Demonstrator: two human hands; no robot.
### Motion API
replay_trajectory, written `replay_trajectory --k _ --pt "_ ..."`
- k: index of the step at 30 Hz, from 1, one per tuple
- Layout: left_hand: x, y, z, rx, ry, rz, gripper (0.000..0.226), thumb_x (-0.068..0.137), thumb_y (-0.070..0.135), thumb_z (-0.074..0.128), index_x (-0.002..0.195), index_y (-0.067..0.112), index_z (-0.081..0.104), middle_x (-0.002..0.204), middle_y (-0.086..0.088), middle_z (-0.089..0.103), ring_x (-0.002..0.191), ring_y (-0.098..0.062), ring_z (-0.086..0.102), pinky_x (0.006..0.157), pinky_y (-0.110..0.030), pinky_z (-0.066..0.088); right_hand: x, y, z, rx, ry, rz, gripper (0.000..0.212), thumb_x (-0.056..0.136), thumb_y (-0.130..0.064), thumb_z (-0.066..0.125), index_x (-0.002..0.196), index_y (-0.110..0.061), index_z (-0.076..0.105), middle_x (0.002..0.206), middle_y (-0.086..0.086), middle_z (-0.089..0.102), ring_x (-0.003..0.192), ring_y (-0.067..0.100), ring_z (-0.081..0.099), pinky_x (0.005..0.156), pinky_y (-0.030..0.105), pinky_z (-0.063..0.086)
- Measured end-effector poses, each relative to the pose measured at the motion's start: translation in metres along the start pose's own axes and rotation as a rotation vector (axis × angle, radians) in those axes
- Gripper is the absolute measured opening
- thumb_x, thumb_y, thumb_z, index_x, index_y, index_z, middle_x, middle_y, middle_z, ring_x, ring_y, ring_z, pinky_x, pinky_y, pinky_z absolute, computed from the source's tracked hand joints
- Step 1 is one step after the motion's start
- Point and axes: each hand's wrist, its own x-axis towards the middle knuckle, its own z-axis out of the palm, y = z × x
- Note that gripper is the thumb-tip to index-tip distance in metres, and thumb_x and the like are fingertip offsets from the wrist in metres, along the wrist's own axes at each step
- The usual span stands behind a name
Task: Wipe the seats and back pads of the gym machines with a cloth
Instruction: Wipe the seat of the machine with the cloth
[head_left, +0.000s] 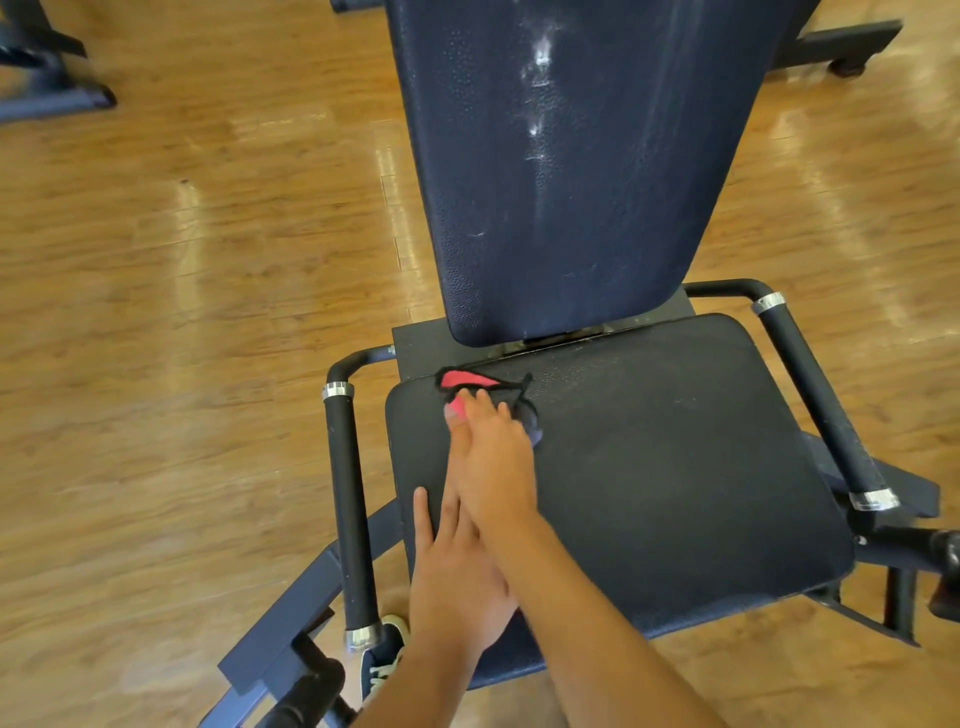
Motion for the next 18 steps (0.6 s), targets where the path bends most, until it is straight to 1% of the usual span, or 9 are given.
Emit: replay_trajectory --k 2,5,7,9,11,13,15,17,18 --pt "0.002 0.006 -0.012 -0.008 -0.035 -0.017 0.065 0.099 0.048 0.042 0.156 0.015 0.041 0.165 -0.014 0.031 0.157 -0.033 0.018 0.124 -0.059 0.009 0.009 0.009 -0.018 0.093 0.083 0.007 0.040 0.104 -0.030 0.031 0.130 -0.013 0.056 0.124 0.009 0.059 0.110 0.031 0.054 0.087 0.041 0.043" --pt "0.005 0.011 -0.019 -0.042 0.038 -0.062 0.065 0.102 0.047 0.037 0.159 0.017 0.034 0.170 -0.011 0.019 0.158 -0.028 0.011 0.123 -0.057 0.011 0.023 0.021 -0.033 0.163 0.229 0.131 0.046 0.098 -0.030 0.027 0.127 -0.012 0.059 0.116 0.016 0.066 0.103 0.038 0.058 0.082 0.041 0.044" --pt "0.004 0.011 -0.019 -0.064 0.024 -0.018 0.066 0.101 0.048 0.036 0.158 0.016 0.036 0.168 -0.013 0.023 0.158 -0.031 0.015 0.123 -0.056 0.009 0.018 0.015 -0.024 0.033 0.149 0.150 0.036 0.099 -0.021 0.038 0.127 -0.012 0.058 0.118 0.018 0.063 0.107 0.040 0.057 0.086 0.044 0.044" --pt "0.001 0.003 0.001 -0.075 0.070 0.026 0.060 0.100 0.038 0.044 0.152 0.010 0.044 0.160 -0.019 0.039 0.154 -0.033 0.026 0.124 -0.056 0.009 0.006 0.005 -0.001 -0.202 0.015 0.055 0.034 0.099 -0.015 0.047 0.131 -0.009 0.054 0.135 0.019 0.052 0.129 0.042 0.044 0.105 0.049 0.037" --pt "-0.006 -0.004 0.016 -0.234 0.109 -0.115 0.050 0.099 0.006 0.050 0.148 -0.004 0.045 0.153 -0.030 0.044 0.157 -0.023 0.019 0.127 -0.051 0.005 -0.004 -0.004 0.013 -0.288 -0.116 0.018 0.043 0.104 -0.022 0.036 0.145 -0.008 0.039 0.154 0.014 0.033 0.147 0.035 0.018 0.120 0.046 0.012" --pt "-0.006 -0.001 0.010 -0.291 0.096 -0.140 0.049 0.099 0.010 0.046 0.146 -0.002 0.045 0.149 -0.028 0.050 0.156 -0.025 0.021 0.126 -0.049 0.010 -0.004 -0.009 0.007 -0.297 -0.186 0.031 0.046 0.107 -0.025 0.030 0.150 -0.010 0.030 0.159 0.010 0.025 0.150 0.030 0.009 0.121 0.042 0.006" --pt "-0.002 0.006 -0.005 -0.142 0.091 0.010 0.054 0.097 0.038 0.040 0.143 0.011 0.050 0.141 -0.016 0.061 0.146 -0.036 0.037 0.119 -0.054 0.018 -0.002 -0.005 -0.006 -0.222 -0.237 0.066 0.043 0.107 -0.024 0.032 0.148 -0.011 0.034 0.157 0.012 0.029 0.147 0.032 0.018 0.119 0.043 0.019" --pt "0.003 0.011 -0.021 -0.016 0.015 0.036 0.064 0.101 0.050 0.032 0.153 0.016 0.044 0.160 -0.014 0.041 0.156 -0.035 0.019 0.123 -0.057 0.010 0.000 0.001 -0.019 -0.016 -0.150 0.091 0.034 0.105 -0.024 0.036 0.130 -0.012 0.055 0.136 0.018 0.053 0.129 0.036 0.047 0.103 0.046 0.042" --pt "0.004 0.011 -0.021 -0.011 0.009 0.006 0.065 0.103 0.050 0.029 0.158 0.017 0.037 0.167 -0.012 0.027 0.159 -0.031 0.008 0.125 -0.057 0.005 0.001 0.004 -0.027 0.120 -0.018 0.134 0.030 0.103 -0.024 0.038 0.114 -0.011 0.064 0.117 0.018 0.064 0.111 0.037 0.058 0.090 0.044 0.048"
